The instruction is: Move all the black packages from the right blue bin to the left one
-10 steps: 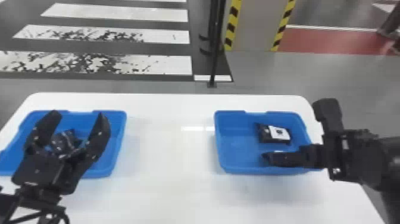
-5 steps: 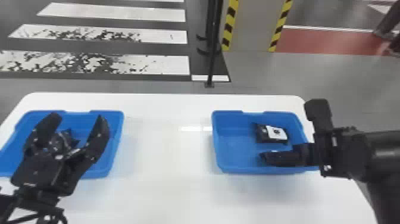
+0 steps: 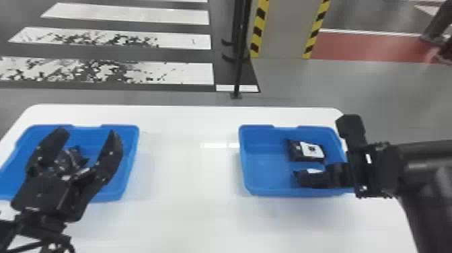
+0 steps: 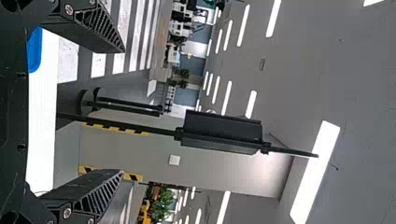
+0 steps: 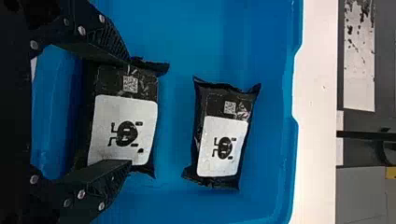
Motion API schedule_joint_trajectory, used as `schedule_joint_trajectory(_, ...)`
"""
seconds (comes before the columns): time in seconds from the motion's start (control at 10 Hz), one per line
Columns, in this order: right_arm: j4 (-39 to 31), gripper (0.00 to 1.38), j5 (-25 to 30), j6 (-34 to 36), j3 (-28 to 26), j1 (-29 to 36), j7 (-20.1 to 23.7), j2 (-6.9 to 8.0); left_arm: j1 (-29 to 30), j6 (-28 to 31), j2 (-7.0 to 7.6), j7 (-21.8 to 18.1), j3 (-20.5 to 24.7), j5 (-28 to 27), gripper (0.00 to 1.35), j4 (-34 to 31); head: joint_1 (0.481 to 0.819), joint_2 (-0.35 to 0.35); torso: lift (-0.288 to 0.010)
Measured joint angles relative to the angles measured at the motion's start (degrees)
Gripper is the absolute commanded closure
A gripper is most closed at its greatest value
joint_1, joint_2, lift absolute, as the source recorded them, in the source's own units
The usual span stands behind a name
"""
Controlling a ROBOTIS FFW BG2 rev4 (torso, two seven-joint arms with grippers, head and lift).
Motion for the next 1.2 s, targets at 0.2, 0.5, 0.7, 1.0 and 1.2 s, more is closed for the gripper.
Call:
schedule_joint_trajectory(0.2,2.2,0.89,0.1,0.3,0.6,-0.9,0.1,-0.17,0.0,-0.1,-0.01,-0.1,0.1,0.4,0.13,0.0,0.695,-0.101,-0.14)
schedule_joint_trajectory(0.5,1.5,1.18,-0.9,-2.7,0.8,-0.1,-1.1,-0.04,0.1,-0.6,-0.01,-0.1,0.2,1.2,0.13,0.0,0.695,-0.092,-0.14)
schedule_joint_trajectory(0.7,-0.3,1.18,-3.4,-6.6,-0.5,2.1,-1.5,0.34,0.2,-1.0,-0.09,-0.1,0.3,1.6,0.13,0.0,0.695,-0.078,-0.14)
schedule_joint_trajectory(1.0,-1.9,1.18,-10.1,-19.5,-3.7,4.9,4.3,0.61,0.3,-4.0,-0.3,0.0,0.4,1.4,0.13,0.0,0.695,-0.036,-0.14)
schedule_joint_trajectory(1.2,5.3,1.18,-18.6,-37.6,-3.3,3.4,13.5,0.22,0.1,-4.6,-0.29,0.0,-0.3,1.5,0.13,0.0,0.695,0.013,-0.14)
